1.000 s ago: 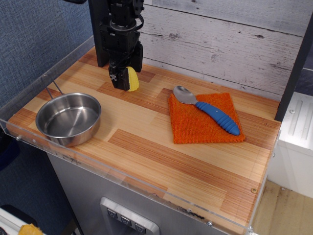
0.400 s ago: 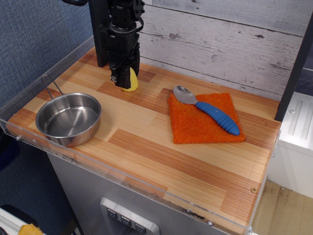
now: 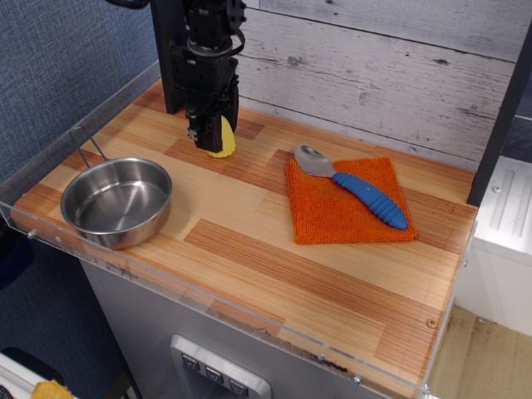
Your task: Put the food close to the near corner of the table.
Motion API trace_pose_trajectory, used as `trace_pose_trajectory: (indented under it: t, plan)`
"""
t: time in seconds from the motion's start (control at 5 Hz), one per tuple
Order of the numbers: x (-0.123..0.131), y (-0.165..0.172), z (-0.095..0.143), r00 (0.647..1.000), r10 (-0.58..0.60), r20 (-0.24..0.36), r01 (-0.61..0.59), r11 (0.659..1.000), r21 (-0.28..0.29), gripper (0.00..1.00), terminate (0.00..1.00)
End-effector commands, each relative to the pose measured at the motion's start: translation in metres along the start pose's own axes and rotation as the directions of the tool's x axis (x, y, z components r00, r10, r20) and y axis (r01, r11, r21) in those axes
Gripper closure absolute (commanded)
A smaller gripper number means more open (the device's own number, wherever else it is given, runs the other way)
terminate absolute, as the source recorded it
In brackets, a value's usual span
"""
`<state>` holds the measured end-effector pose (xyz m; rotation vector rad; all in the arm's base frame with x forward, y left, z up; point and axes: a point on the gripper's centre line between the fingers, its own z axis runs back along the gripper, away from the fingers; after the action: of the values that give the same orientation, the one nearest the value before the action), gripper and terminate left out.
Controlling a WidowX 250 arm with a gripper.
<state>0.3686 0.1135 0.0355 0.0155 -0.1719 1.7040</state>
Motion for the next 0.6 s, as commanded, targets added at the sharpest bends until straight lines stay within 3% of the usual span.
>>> trace_pose_trajectory:
  t: [0.0,0.2,0.4]
  plan:
    - [-0.018,0.000,0.070,0.991,-0.136,-0.005,0.134,0.983,-0.125,1.00,0.00]
    - [-0.036,0.014,0.089,0.966,-0.258,0.018,0.258,0.955,-0.147,1.00,0.00]
    - [-0.062,0.034,0.102,0.910,-0.413,0.033,0.412,0.895,-0.168,1.00,0.00]
